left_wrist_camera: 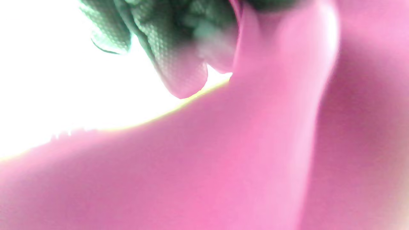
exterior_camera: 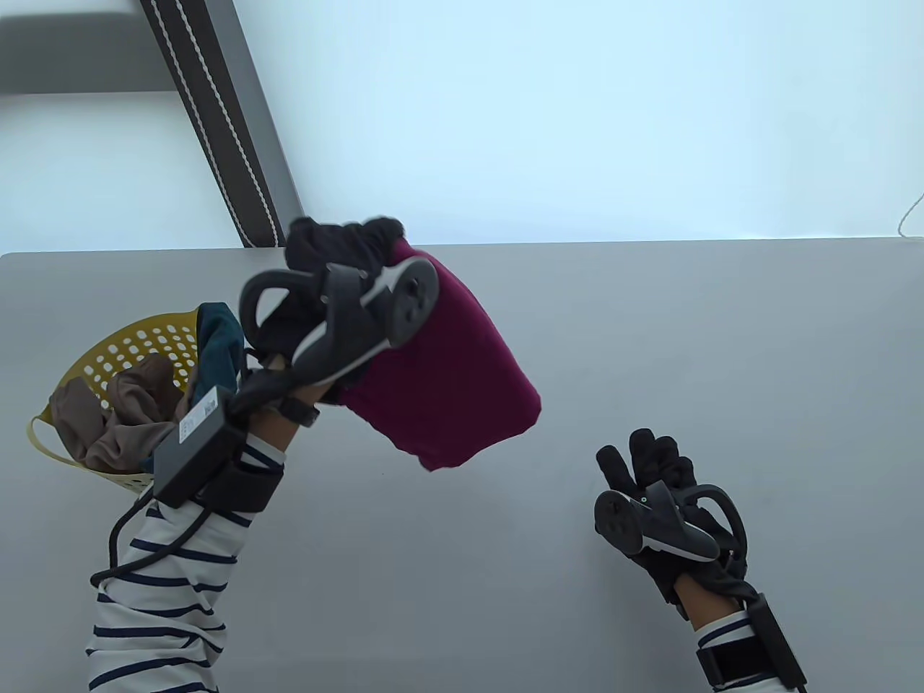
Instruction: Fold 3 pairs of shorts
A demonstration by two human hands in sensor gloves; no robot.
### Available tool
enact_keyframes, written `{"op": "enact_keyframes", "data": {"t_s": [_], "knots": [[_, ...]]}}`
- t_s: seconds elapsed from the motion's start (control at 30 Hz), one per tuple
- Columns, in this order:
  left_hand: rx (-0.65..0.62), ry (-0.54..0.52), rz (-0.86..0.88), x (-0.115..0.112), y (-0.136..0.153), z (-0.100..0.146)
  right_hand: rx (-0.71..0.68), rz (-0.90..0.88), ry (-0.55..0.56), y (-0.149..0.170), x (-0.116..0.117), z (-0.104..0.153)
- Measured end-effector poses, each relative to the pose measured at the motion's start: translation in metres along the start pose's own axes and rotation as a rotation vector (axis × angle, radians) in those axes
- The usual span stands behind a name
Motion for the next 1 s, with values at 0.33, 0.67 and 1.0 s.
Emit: {"op": "enact_keyframes", "data": {"t_s": [0.33,0.67,1.0], "knots": [[-0.031,0.364,-0.081,-0.104,-0.031,-0.038,0.122,-0.001,0.161,0.014,-0.018,0.000],[0.126,1.062,0.141,-0.314,-0.052,-0.093,0.131,0.017,0.097,0.016,-0.011,0.000],[0.148,0.309,0.132,-0.238,-0.077,-0.115,0.147,0.010,0.105,0.019,-0.014,0.000]]}}
Point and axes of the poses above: the tracker on the back of each hand, its own y axis roughly to the little-finger side, its own z axis roughly from the fingertips to the wrist, x = y × z, the point moved 4 cm from there along -z, roughly from the wrist to the fingertips, and after that the axes turned 12 degrees about y, right-handed, at the moved point
